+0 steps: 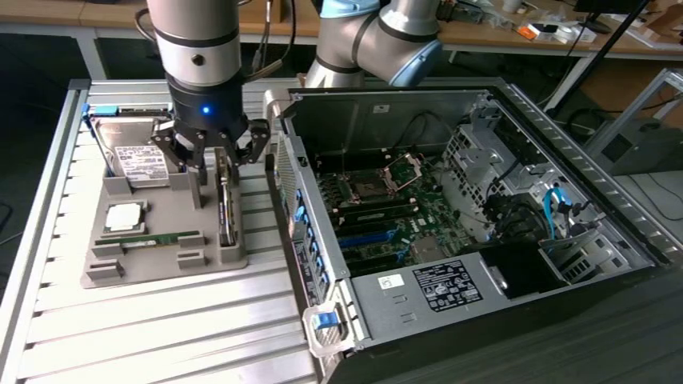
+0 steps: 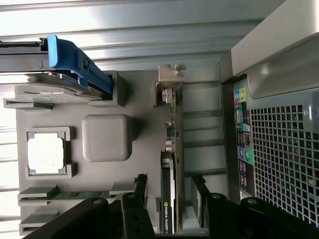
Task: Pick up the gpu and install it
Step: 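Pick up the gpu and move the gpu toward the slot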
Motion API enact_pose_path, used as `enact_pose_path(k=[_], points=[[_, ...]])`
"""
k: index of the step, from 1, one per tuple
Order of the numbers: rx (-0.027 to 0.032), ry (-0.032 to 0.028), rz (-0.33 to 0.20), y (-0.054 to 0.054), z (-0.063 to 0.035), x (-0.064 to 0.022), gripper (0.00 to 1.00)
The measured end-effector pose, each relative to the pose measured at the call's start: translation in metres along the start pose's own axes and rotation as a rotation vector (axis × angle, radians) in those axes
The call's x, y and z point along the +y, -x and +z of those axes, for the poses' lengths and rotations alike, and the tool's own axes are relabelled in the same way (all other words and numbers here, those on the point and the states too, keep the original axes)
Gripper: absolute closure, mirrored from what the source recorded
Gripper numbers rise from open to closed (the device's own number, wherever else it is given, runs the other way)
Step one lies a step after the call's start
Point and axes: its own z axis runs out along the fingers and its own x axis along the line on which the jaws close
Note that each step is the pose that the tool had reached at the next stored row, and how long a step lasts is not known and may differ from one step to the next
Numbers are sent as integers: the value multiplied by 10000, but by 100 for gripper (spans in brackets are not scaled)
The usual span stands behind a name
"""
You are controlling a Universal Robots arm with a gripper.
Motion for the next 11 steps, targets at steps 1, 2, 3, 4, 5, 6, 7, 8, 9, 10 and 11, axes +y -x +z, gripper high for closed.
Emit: enact_pose_path(k=[1,2,3,4,5,6,7,8,9,10,11], points=[[0,0,-1,0,17,-1,52],[0,0,-3,-1,35,-2,52],[0,0,-4,-1,53,-2,52],[1,0,-5,-2,71,-3,52],[1,0,-6,-2,93,-4,52],[1,0,-7,-2,110,-4,52],[0,-1,-7,1,129,-5,52],[1,0,-7,4,151,-6,52],[1,-1,-7,8,170,-7,52],[2,-1,-8,11,187,-7,52],[1,-1,-7,12,207,-7,52]])
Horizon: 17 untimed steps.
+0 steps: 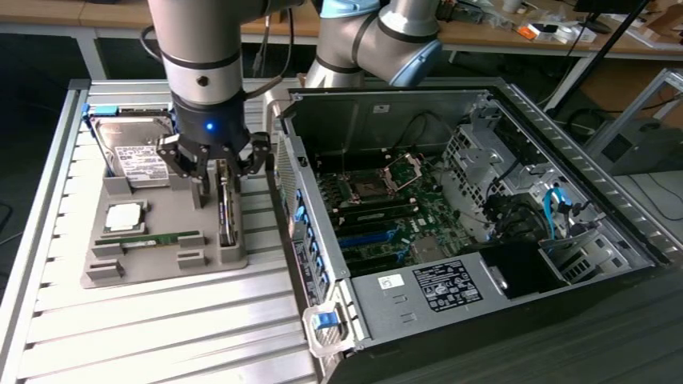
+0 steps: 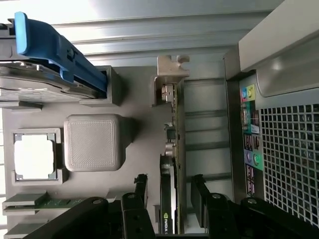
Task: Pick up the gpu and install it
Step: 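Pick up the gpu and move the gpu toward the slot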
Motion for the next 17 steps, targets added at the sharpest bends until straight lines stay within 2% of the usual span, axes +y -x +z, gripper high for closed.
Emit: enact_pose_path(k=[10,17], points=[[-1,0,-1,-5,159,24,52],[0,-2,0,-5,178,23,52]])
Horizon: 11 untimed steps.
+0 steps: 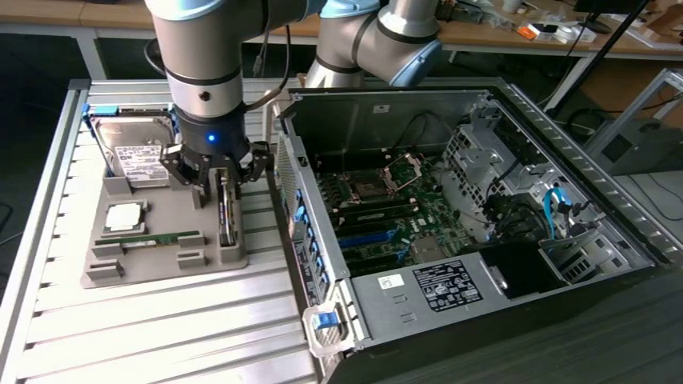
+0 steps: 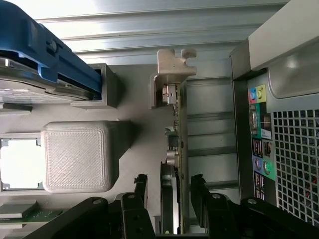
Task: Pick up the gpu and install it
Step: 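Pick up the gpu and move the gpu toward the slot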
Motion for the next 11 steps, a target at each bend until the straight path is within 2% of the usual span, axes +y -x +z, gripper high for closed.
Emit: enact_pose_path(k=[3,4,6,8,11], points=[[-1,1,0,0,1,0,54],[0,1,0,0,0,0,60],[-1,1,0,0,1,0,60],[-1,1,-1,0,1,0,72],[-1,1,-1,0,1,0,73]])
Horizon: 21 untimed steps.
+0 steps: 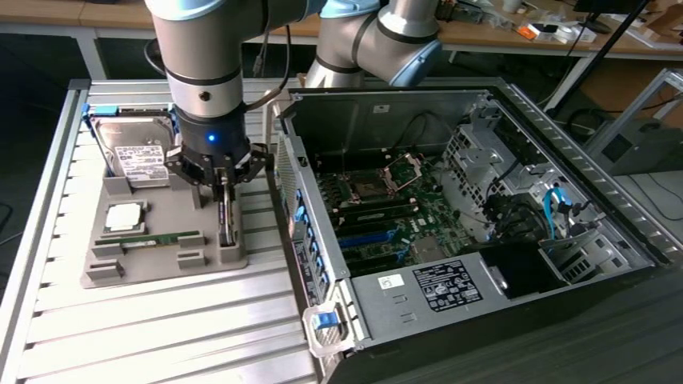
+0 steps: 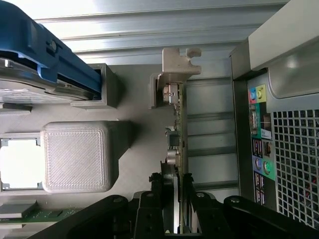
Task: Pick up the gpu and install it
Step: 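Pick up the gpu and move the gpu toward the slot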
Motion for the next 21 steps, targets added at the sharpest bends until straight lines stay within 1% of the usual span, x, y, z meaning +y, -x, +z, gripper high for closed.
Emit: enact_pose_path(k=[15,21], points=[[-1,1,0,0,-1,0,73],[1,1,1,1,-47,2,73]])
